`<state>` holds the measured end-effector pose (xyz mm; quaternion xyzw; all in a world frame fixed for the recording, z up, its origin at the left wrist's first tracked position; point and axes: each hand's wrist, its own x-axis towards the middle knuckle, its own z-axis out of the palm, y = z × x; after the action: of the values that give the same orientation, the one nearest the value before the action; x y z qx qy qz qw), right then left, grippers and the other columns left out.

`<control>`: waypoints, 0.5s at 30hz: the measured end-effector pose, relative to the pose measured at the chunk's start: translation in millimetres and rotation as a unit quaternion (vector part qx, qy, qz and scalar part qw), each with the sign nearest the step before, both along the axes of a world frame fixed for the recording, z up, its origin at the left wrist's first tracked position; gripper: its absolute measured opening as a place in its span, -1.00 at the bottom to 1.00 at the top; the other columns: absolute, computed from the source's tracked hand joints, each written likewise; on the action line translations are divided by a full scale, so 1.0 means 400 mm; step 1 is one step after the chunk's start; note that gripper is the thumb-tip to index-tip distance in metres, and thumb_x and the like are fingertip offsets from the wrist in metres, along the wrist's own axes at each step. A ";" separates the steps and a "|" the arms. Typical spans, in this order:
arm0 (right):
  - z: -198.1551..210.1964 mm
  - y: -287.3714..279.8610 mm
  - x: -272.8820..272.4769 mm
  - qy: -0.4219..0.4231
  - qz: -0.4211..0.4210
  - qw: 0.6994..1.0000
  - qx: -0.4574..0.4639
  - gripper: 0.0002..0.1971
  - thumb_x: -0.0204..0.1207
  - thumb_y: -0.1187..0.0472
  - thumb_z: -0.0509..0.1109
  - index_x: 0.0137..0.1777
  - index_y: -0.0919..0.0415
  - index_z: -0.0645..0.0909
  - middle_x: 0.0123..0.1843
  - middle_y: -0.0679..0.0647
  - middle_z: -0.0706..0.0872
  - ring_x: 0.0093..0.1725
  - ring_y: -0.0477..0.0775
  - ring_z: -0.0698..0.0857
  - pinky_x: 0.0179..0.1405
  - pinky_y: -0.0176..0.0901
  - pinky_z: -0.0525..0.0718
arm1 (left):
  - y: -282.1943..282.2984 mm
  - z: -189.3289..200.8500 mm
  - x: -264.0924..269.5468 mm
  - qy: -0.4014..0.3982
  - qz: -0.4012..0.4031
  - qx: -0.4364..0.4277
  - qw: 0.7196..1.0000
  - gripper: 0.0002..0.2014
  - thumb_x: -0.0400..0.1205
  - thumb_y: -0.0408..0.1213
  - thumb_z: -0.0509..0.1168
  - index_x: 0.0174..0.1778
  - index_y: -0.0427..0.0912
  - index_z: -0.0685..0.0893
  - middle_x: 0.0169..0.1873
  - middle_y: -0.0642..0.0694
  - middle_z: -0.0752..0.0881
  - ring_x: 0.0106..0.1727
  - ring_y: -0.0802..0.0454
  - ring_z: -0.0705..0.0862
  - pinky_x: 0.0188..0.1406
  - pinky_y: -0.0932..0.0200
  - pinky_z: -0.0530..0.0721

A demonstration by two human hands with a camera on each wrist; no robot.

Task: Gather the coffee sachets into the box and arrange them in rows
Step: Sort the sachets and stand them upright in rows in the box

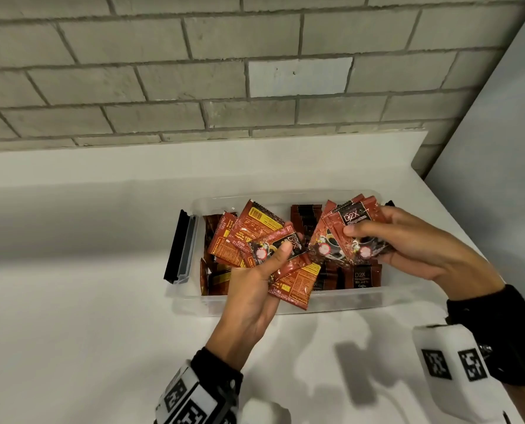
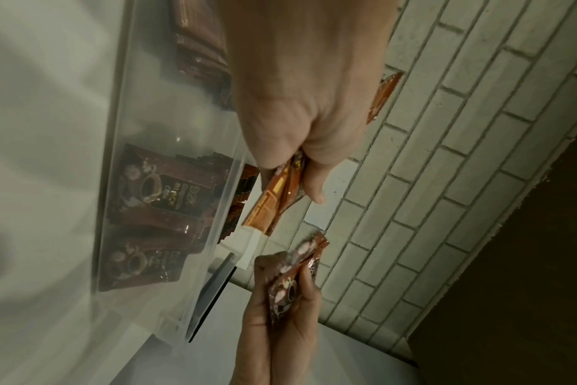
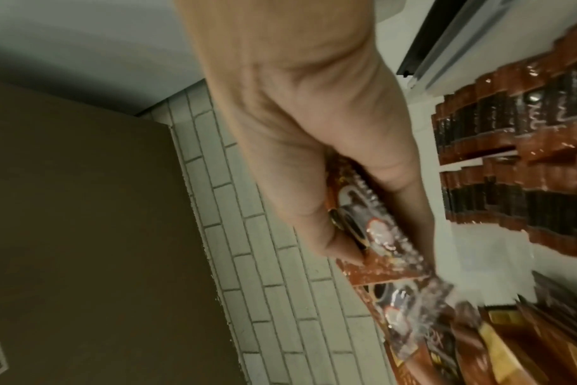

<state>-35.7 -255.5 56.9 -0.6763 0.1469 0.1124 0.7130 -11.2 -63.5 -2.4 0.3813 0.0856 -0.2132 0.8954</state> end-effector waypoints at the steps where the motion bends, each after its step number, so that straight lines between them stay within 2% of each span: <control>1: -0.002 0.005 -0.004 0.001 -0.009 1.000 0.017 -0.77 0.40 0.40 0.39 0.06 0.28 0.66 -0.09 0.15 0.83 -0.14 0.01 0.81 -0.18 -0.21 0.80 | -0.002 0.000 0.001 0.003 0.008 0.000 1.000 -0.52 0.31 -0.48 0.44 0.18 -0.22 0.65 0.01 -0.21 0.80 -0.07 -0.11 0.81 -0.15 -0.02 0.80; 3: -0.011 0.021 -0.014 0.004 -0.020 0.998 0.055 -0.65 0.28 0.37 0.43 0.11 0.28 0.64 -0.11 0.13 0.84 -0.17 -0.03 0.82 -0.33 -0.29 0.74 | -0.008 0.005 0.002 0.010 0.023 -0.006 1.000 -0.52 0.32 -0.47 0.44 0.20 -0.26 0.65 0.04 -0.24 0.79 -0.07 -0.10 0.81 -0.17 0.01 0.80; 5: -0.029 0.043 -0.025 0.012 -0.035 0.996 0.082 -0.56 0.23 0.37 0.46 0.16 0.28 0.61 -0.07 0.15 0.84 -0.14 0.00 0.82 -0.31 -0.27 0.74 | -0.015 0.014 0.001 0.013 0.036 -0.019 0.999 -0.57 0.34 -0.47 0.43 0.16 -0.27 0.67 0.00 -0.23 0.79 -0.11 -0.08 0.82 -0.23 0.05 0.80; 7: -0.053 0.070 -0.034 0.020 -0.052 0.993 0.100 -0.58 0.27 0.40 0.46 0.18 0.29 0.61 -0.02 0.18 0.83 -0.06 0.06 0.82 -0.13 -0.17 0.78 | -0.023 0.028 -0.002 0.005 0.041 -0.028 0.999 -0.61 0.37 -0.44 0.42 0.15 -0.25 0.68 -0.02 -0.22 0.81 -0.12 -0.08 0.82 -0.29 0.08 0.79; 9: -0.070 0.095 -0.040 0.027 -0.067 0.993 0.096 -0.62 0.37 0.42 0.45 0.21 0.31 0.62 0.05 0.21 0.82 0.09 0.16 0.77 0.15 -0.01 0.70 | -0.032 0.041 -0.008 -0.008 0.046 -0.034 0.998 -0.58 0.40 -0.38 0.41 0.22 -0.22 0.65 0.00 -0.22 0.81 -0.09 -0.09 0.82 -0.31 0.09 0.77; 10: -0.075 0.104 -0.041 0.028 -0.078 0.992 0.094 -0.66 0.41 0.42 0.44 0.21 0.31 0.62 0.06 0.21 0.81 0.13 0.18 0.76 0.21 0.03 0.66 | -0.036 0.046 -0.010 -0.011 0.050 -0.039 0.998 -0.57 0.44 -0.33 0.39 0.27 -0.20 0.62 0.04 -0.23 0.80 -0.05 -0.11 0.82 -0.30 0.08 0.77; 13: -0.082 0.124 -0.040 0.022 -0.111 0.988 0.104 -0.72 0.45 0.41 0.43 0.16 0.28 0.65 0.03 0.17 0.82 0.13 0.14 0.75 0.16 -0.03 0.65 | -0.037 0.050 -0.010 0.005 0.074 -0.059 0.995 -0.61 0.62 -0.24 0.28 0.38 -0.20 0.55 0.15 -0.30 0.75 0.03 -0.14 0.80 -0.25 0.05 0.77; 15: -0.085 0.135 -0.038 0.014 -0.127 0.985 0.118 -0.74 0.45 0.38 0.44 0.14 0.26 0.66 0.02 0.14 0.83 0.15 0.12 0.73 0.21 -0.02 0.62 | -0.036 0.049 -0.007 0.009 0.081 -0.066 0.994 -0.68 0.65 -0.29 0.25 0.33 -0.23 0.59 0.13 -0.28 0.76 0.00 -0.10 0.80 -0.26 0.06 0.76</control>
<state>-51.1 -201.6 23.1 -0.5621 0.2271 0.0470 0.7939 -14.1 -78.0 17.1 0.3109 0.1103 -0.1486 0.9322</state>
